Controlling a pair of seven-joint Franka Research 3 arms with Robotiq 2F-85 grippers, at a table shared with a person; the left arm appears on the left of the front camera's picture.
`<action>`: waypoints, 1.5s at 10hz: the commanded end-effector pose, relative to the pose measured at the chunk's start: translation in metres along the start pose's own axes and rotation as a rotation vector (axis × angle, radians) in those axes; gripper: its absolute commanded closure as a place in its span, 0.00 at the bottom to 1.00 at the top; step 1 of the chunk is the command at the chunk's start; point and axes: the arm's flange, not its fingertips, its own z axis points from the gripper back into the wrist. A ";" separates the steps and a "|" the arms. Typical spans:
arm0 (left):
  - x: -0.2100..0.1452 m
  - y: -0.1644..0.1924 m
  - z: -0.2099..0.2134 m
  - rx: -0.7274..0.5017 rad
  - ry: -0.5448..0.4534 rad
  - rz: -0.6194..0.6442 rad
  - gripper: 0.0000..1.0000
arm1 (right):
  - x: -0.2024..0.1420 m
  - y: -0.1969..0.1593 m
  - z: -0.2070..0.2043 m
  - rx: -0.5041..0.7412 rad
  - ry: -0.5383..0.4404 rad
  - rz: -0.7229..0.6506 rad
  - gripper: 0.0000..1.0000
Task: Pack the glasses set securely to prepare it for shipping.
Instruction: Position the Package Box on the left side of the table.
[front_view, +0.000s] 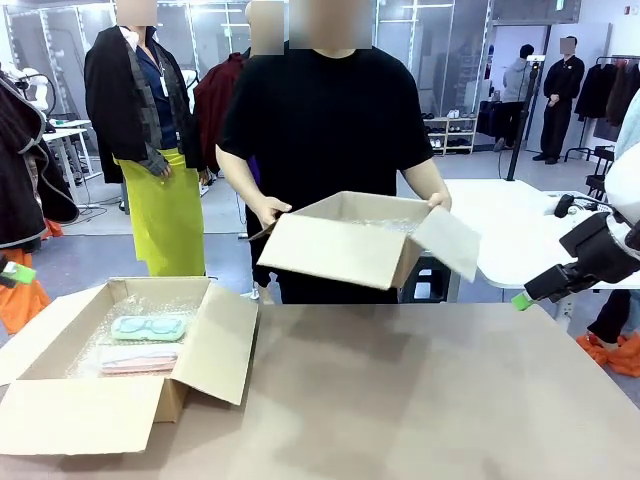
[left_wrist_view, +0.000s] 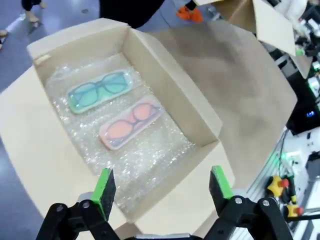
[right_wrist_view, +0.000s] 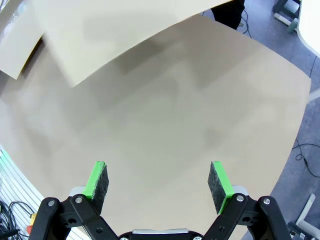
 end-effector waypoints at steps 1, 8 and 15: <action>0.015 -0.039 -0.020 0.069 0.059 -0.075 0.05 | 0.000 0.002 0.001 -0.009 0.001 0.001 0.00; 0.054 -0.131 -0.075 0.150 0.222 -0.318 0.05 | 0.000 0.002 0.001 -0.009 0.001 0.001 0.00; 0.059 -0.137 -0.083 0.101 0.244 -0.354 0.05 | 0.000 0.002 0.001 -0.009 0.001 0.001 0.00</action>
